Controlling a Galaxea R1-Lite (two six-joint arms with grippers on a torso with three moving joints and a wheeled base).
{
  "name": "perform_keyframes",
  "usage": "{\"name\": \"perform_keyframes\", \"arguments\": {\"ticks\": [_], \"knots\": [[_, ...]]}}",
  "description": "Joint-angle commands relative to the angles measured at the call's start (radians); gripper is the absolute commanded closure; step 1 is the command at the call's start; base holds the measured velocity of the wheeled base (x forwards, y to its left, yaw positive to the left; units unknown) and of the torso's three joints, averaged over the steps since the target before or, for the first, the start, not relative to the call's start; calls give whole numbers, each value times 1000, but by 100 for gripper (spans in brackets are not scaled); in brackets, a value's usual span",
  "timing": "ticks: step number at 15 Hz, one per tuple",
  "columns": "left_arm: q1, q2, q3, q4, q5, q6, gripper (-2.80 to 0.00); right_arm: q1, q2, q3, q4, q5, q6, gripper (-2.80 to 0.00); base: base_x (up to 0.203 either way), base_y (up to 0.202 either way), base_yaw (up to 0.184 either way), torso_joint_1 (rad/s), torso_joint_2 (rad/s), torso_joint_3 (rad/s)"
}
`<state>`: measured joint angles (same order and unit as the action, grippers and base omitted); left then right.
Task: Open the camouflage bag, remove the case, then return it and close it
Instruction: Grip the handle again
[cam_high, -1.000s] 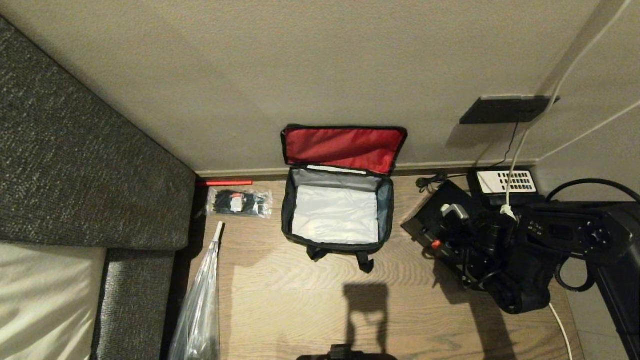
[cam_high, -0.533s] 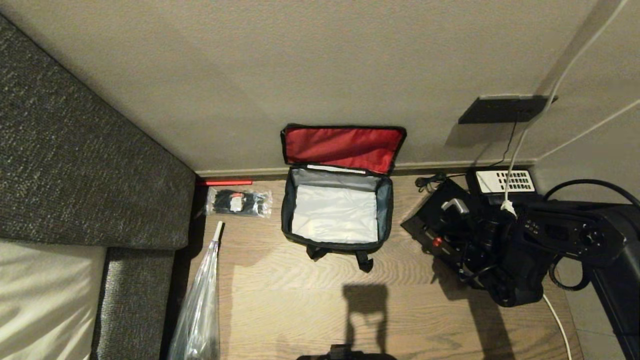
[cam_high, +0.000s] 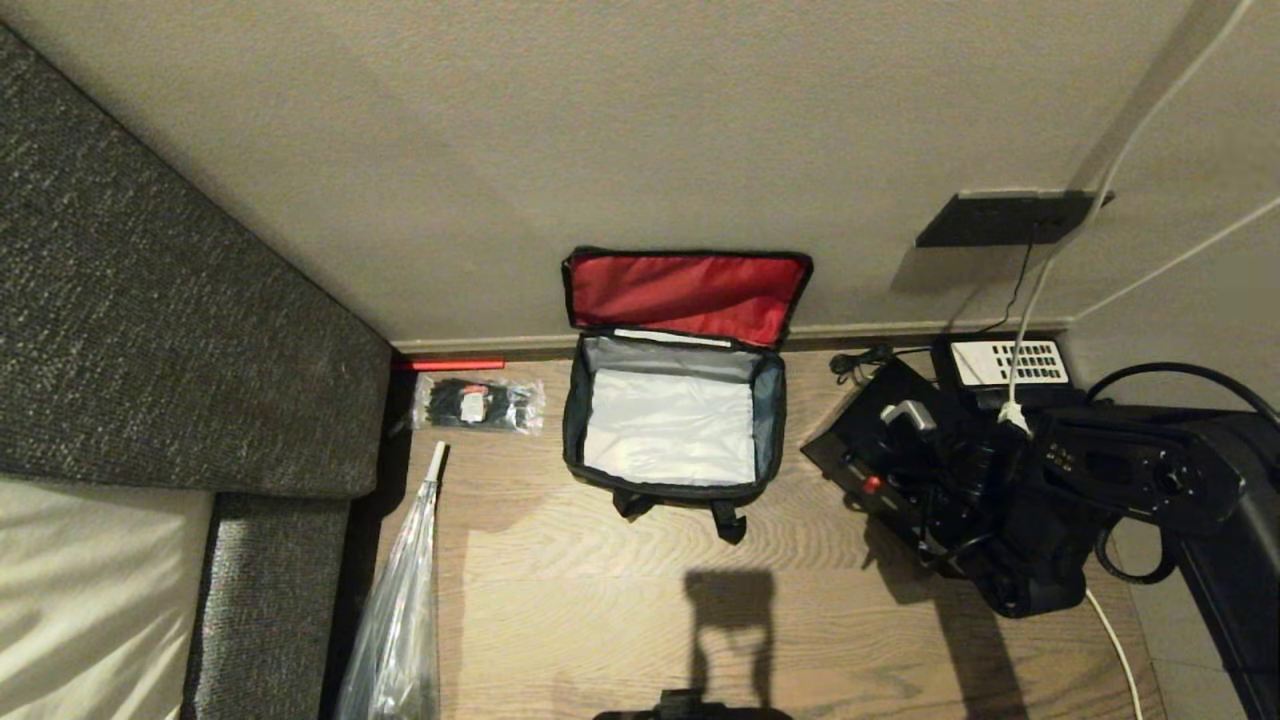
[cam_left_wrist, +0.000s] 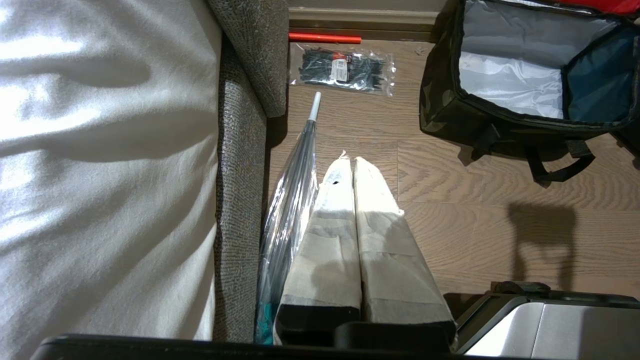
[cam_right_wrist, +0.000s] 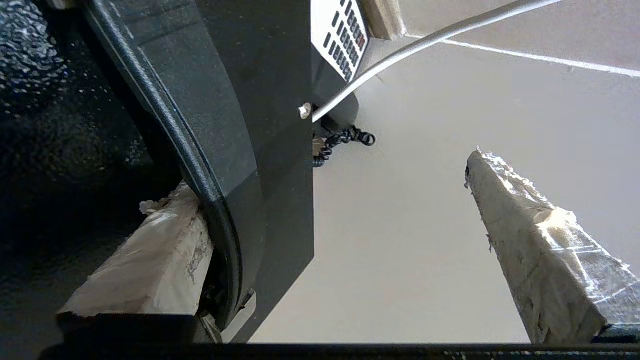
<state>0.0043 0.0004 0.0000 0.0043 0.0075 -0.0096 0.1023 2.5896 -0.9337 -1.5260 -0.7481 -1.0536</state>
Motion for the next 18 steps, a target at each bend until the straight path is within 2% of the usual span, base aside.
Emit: {"name": "perform_keyframes", "arguments": {"ticks": [1, 8, 9, 18], "knots": [[2, -2, 3, 0, 0, -1, 0, 0, 20, -17, -4, -5, -7, -280, 0, 0, 0, 0, 0, 0], [2, -2, 3, 0, 0, -1, 0, 0, 38, -31, -4, -4, -5, -280, 0, 0, 0, 0, 0, 0], [0, -2, 3, 0, 0, -1, 0, 0, 46, -28, -4, -2, -3, 0, 0, 0, 0, 0, 0, 0], [0, -1, 3, 0, 0, 0, 0, 0, 52, -24, -4, -4, 6, 0, 0, 0, 0, 0, 0, 0]]}}
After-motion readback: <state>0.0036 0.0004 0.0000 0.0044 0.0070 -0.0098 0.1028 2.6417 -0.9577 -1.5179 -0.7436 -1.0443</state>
